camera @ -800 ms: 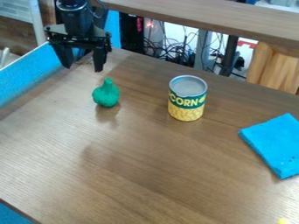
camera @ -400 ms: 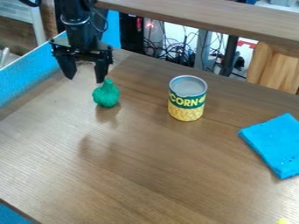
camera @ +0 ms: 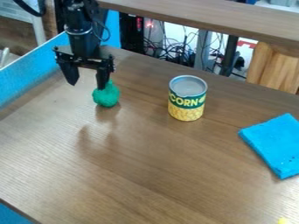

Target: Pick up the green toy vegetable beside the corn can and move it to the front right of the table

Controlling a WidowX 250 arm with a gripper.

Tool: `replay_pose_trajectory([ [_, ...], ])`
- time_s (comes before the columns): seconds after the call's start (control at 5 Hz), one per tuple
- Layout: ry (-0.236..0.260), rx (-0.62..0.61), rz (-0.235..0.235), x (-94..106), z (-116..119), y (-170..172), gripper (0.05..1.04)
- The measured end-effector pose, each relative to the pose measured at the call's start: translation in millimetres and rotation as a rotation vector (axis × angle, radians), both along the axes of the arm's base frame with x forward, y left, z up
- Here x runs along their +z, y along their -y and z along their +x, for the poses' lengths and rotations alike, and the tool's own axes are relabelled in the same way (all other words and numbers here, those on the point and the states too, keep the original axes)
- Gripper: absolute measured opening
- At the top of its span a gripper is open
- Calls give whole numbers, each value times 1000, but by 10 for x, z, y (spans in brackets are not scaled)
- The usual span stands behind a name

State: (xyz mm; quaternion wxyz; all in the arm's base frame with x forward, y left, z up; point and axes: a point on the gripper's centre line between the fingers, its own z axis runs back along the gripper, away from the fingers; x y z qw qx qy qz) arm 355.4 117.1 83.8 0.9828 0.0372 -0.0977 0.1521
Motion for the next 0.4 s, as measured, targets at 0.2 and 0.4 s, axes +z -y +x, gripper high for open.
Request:
replay_pose_trajectory([
  [0.2,-15,-18,-17,-107,14,21,1001],
  [0.4,-20,-16,-23,-141,33,21,1001],
])
